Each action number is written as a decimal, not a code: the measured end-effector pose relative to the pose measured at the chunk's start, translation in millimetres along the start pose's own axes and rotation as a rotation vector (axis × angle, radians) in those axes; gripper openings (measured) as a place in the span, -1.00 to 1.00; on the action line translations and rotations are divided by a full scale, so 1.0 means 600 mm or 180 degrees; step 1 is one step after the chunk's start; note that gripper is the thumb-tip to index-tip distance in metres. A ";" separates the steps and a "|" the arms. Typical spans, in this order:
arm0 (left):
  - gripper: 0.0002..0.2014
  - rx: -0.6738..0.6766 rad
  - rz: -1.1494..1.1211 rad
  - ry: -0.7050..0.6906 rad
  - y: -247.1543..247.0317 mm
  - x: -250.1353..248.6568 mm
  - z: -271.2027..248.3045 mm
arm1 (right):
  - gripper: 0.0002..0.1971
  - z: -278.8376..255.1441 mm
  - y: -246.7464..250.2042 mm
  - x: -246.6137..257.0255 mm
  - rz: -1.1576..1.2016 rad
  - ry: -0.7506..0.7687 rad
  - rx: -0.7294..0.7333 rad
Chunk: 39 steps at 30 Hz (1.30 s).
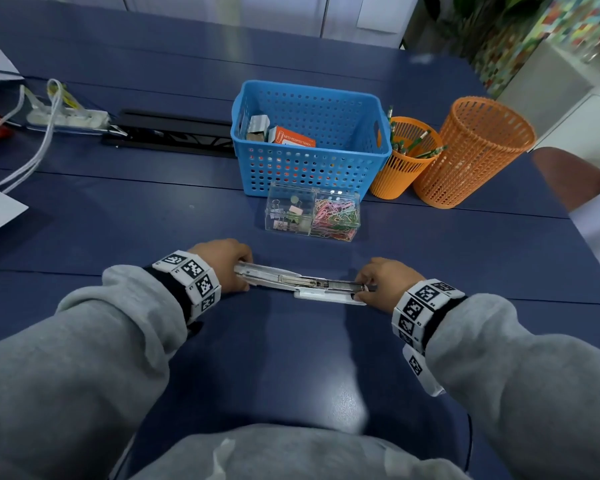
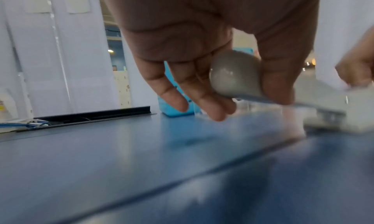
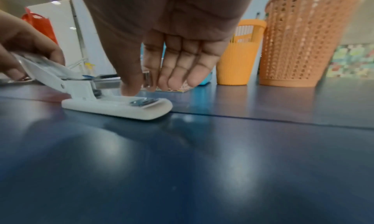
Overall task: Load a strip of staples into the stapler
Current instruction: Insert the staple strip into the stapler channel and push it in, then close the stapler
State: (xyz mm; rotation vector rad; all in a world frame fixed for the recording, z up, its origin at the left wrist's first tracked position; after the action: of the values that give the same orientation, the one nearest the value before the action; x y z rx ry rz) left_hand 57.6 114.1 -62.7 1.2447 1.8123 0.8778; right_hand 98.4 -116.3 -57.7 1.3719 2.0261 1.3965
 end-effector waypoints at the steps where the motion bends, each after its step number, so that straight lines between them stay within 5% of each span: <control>1: -0.72 -0.0065 -0.0224 -0.0004 0.016 -0.002 -0.005 | -0.70 -0.002 0.001 -0.006 0.0112 -0.0040 -0.0075; 7: -0.77 -0.0359 -0.0754 -0.0536 0.085 -0.092 -0.044 | -0.73 -0.006 0.000 -0.022 0.0565 -0.0137 -0.0373; 13: -0.63 0.0080 -0.1437 -0.0792 0.037 -0.175 -0.035 | -0.70 -0.013 -0.014 -0.026 0.0700 -0.0260 -0.0450; 26: -0.56 0.0322 -0.0362 -0.0785 -0.062 -0.218 -0.008 | -0.71 -0.026 -0.031 -0.038 0.1149 -0.0499 -0.0532; 30: -0.49 0.0359 0.0108 -0.0589 -0.075 -0.193 0.002 | -0.56 -0.024 -0.037 -0.019 0.1094 -0.0309 -0.0266; 39: -0.77 0.0124 0.0096 -0.0846 -0.039 -0.210 -0.020 | -0.13 -0.027 -0.024 0.025 0.0790 0.0059 0.0121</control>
State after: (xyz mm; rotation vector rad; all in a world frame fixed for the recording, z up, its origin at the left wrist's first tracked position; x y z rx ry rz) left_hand 67.5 -14.1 -51.8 1.3478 1.6090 0.6606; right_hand 72.2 -113.2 -59.0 1.6804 1.9558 1.4808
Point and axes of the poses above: each hand's wrist, its own z-axis towards the middle knuckle, its own y-axis out of the back of the hand, x = y × z, the point moved 10 cm from there along z, towards the middle knuckle, and after that the axes turned 8 degrees about y, right-handed, at the moved point
